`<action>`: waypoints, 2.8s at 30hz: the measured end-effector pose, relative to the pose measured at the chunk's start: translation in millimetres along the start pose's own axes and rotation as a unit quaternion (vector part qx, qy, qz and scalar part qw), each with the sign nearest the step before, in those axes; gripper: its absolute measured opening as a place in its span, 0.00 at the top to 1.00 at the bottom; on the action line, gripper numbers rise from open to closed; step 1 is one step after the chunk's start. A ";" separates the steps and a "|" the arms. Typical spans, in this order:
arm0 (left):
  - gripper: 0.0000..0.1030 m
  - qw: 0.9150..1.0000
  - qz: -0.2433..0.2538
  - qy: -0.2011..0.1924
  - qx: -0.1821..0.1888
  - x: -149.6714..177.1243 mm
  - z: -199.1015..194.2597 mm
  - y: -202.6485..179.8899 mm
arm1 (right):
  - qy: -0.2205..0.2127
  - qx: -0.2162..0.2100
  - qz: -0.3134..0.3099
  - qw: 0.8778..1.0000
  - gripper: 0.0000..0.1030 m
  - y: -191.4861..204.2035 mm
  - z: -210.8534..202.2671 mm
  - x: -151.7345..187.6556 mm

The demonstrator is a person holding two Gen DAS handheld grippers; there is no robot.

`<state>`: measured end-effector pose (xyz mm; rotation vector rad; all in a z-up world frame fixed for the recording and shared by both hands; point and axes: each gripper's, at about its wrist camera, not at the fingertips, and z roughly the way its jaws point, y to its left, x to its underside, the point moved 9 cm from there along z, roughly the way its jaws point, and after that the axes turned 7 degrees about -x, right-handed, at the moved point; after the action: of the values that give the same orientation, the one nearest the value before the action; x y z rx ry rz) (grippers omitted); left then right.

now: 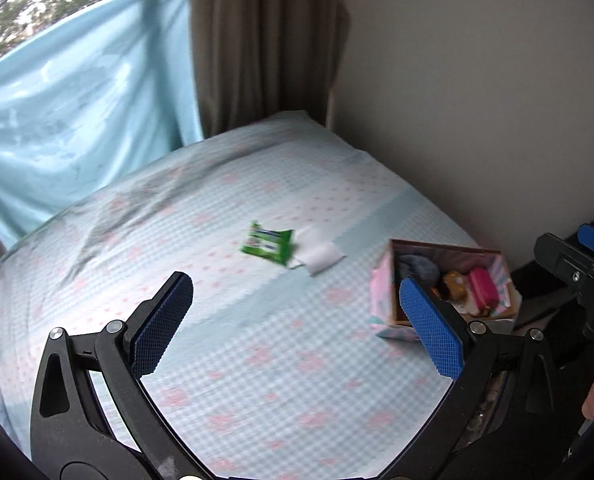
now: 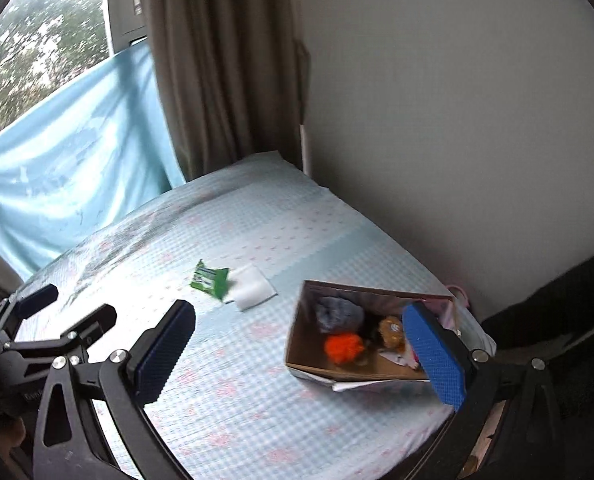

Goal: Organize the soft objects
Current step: 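Lift both tools out of the box and move toward the wipes packet, then grasp the green wipes packet with the left tool while the right tool grasps the white tissue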

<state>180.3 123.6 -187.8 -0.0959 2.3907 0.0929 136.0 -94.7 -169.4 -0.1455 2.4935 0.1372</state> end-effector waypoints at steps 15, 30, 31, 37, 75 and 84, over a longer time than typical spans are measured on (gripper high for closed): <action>0.00 0.998 -0.012 0.049 -0.039 12.2 118.1 76.9 | 0.072 -0.064 -0.042 0.995 0.00 75.2 142.0 16.4; 0.00 0.991 0.030 0.130 0.013 11.8 336.0 47.8 | 0.150 -0.090 -0.071 0.982 0.00 61.8 341.3 28.7; 0.00 0.990 0.031 0.133 0.014 13.6 344.8 45.2 | 0.153 -0.090 -0.072 0.981 0.00 60.3 349.0 30.3; 0.00 0.980 -0.006 0.196 0.026 34.6 410.8 40.5 | 0.185 -0.094 -0.078 0.975 0.00 45.6 404.7 44.5; 0.52 0.950 -0.198 0.240 0.032 23.4 500.6 14.2 | 0.232 -0.139 -0.157 0.950 0.86 68.8 471.2 94.3; 0.52 0.960 -0.180 0.211 0.039 2.0 437.3 31.5 | 0.206 -0.135 -0.118 0.962 0.87 45.3 431.6 63.5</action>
<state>471.4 196.1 -507.5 -0.5609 2.7505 -0.2156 333.7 3.1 -548.5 -0.6434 2.8314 0.3818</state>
